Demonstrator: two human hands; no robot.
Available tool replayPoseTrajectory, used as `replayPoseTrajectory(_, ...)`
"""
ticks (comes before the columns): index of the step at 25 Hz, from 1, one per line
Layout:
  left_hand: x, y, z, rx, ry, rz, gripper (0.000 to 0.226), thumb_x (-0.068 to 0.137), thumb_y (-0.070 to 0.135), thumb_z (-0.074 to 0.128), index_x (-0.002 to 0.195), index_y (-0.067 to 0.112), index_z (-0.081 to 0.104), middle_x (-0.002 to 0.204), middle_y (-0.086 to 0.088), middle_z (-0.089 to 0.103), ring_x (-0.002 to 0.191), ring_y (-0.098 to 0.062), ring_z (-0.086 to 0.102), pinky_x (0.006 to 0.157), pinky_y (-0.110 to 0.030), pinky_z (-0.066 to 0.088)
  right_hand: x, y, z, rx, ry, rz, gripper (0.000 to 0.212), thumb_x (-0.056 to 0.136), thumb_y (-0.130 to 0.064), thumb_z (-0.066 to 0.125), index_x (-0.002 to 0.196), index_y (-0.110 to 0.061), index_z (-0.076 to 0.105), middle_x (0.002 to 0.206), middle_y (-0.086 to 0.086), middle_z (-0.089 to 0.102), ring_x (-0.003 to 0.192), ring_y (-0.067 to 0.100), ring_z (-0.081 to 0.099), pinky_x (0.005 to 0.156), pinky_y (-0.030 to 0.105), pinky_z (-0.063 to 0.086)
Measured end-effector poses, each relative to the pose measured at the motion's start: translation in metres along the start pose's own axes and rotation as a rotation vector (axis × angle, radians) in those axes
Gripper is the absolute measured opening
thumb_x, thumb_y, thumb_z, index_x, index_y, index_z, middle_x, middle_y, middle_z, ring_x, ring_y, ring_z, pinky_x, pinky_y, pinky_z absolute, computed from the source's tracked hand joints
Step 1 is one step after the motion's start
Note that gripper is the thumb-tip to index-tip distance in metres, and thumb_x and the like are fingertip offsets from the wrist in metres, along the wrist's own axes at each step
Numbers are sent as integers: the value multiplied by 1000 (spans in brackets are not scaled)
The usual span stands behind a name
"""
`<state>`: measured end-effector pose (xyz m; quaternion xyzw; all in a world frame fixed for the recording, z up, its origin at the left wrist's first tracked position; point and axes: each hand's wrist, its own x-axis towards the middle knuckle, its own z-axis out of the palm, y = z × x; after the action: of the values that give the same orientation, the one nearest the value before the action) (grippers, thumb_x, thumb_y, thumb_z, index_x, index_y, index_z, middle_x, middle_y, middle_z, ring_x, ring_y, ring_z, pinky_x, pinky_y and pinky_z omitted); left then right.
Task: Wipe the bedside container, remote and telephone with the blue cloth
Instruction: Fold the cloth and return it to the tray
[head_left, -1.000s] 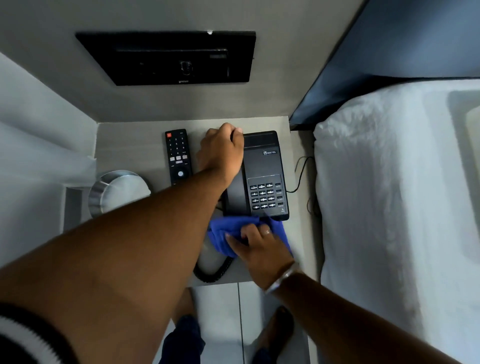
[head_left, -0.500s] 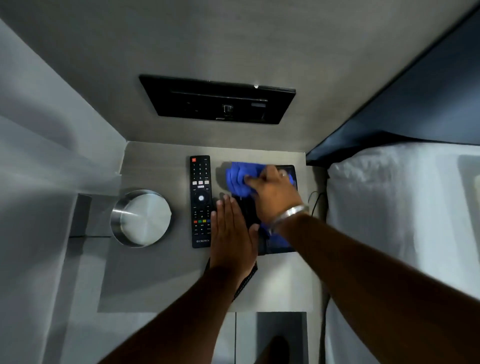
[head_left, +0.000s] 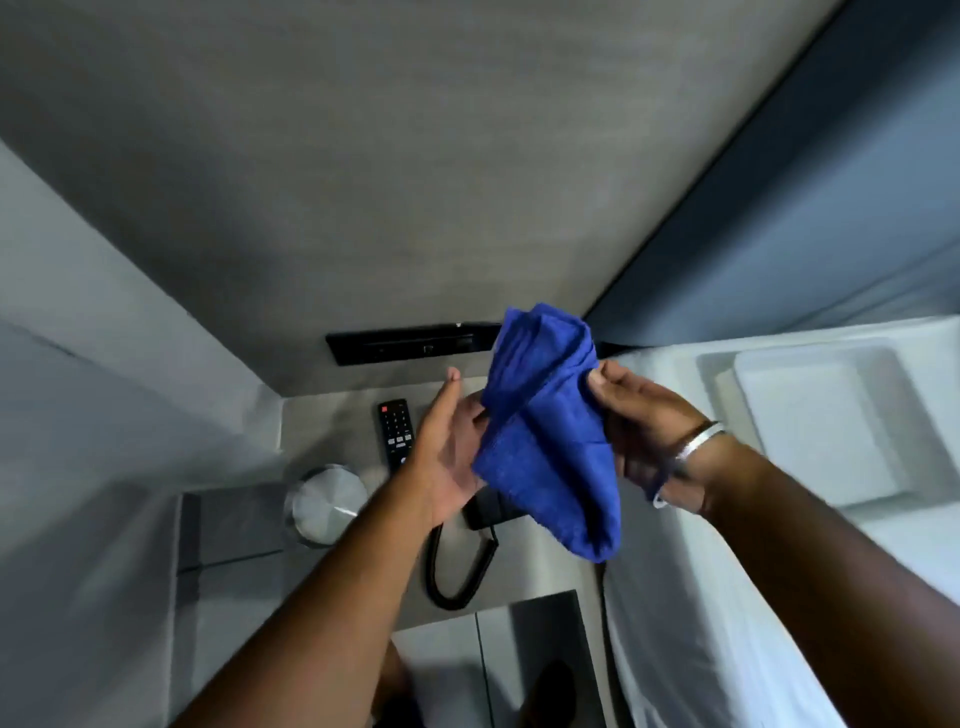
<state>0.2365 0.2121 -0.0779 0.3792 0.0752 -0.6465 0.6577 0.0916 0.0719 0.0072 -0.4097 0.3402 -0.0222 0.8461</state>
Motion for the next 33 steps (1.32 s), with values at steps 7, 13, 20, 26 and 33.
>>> replayPoseTrajectory(7, -58, 12, 77, 596, 176, -150, 11, 97, 18, 61, 94, 11, 69, 80, -7, 77, 67, -17, 72, 64, -29, 54, -79, 46, -2, 733, 44, 287, 115, 59, -88, 49, 139, -6, 42, 142, 28, 44, 126, 46, 46, 100, 60, 37)
replayPoseTrajectory(13, -70, -20, 109, 597, 469, -74, 11, 99, 11, 57, 98, 7, 66, 93, -15, 71, 77, -26, 67, 71, -34, 54, -101, 90, -45, 859, 80, 364, 111, 49, -89, 55, 126, -10, 60, 135, 23, 55, 123, 42, 52, 94, 56, 47)
replayPoseTrajectory(20, -72, -25, 139, 275, 321, -61, 23, 98, 21, 56, 113, 10, 70, 112, -12, 75, 101, -26, 70, 86, -40, 55, -131, 40, -112, 298, 214, 202, 52, 74, -27, 77, 121, -12, 61, 114, 13, 71, 97, 29, 69, 71, 41, 60)
replayPoseTrajectory(26, 33, -119, 221, 756, 330, -150, 25, 89, 11, 70, 114, 15, 67, 114, -7, 73, 97, -22, 71, 69, -34, 59, -145, -51, -260, -535, 704, -15, 15, 82, -9, 73, 92, -1, 66, 83, 15, 69, 68, 24, 64, 58, 29, 54)
replayPoseTrajectory(33, 173, -203, 298, 865, 265, -189, 28, 84, 8, 75, 111, 11, 66, 114, -9, 70, 105, -27, 68, 62, -36, 62, -122, -80, -421, -1083, 916, 204, 25, 76, -28, 73, 98, -19, 65, 91, 5, 68, 78, 25, 59, 71, 31, 43)
